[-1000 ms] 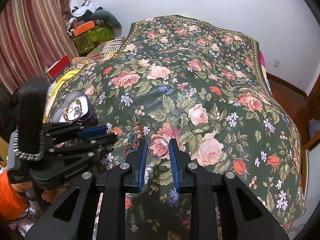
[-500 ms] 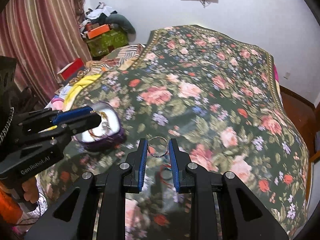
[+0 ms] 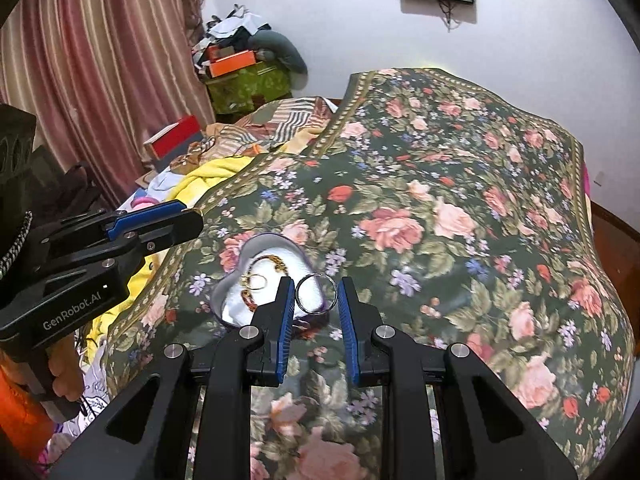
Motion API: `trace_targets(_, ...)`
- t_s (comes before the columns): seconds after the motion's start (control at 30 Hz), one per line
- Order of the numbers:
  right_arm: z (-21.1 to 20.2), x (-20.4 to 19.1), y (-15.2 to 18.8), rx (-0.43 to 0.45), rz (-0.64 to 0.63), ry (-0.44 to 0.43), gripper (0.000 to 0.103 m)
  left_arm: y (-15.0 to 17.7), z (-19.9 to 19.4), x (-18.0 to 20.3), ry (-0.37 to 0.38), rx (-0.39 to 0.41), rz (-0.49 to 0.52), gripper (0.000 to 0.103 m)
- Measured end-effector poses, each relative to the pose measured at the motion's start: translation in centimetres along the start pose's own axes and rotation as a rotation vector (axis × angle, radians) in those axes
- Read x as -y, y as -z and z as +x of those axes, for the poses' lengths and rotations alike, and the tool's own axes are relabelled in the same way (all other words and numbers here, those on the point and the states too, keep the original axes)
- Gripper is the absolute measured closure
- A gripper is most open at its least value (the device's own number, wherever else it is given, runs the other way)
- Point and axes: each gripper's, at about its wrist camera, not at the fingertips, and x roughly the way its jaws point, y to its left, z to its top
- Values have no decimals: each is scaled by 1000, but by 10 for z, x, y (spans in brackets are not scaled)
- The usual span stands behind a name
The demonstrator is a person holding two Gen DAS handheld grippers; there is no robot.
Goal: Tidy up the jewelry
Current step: 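Carry the silver ring to the heart tin and lower it in, then open the right tool and lift both tools away from the tin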
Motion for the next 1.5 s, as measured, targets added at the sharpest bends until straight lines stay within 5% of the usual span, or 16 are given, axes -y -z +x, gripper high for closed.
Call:
trace_targets(0.4,32,-18,3,-66,-29,-28,83,13,9,-18,-3,-27,-15,84)
trace_targets(0.93,64,-28,8,-127,-68,-52,83,33,23,-31,85,-96,-46,84)
trace_targets(1.5,62,-27,11,-107,-105,-35,83,38,32,-20,119,-131,-44,84)
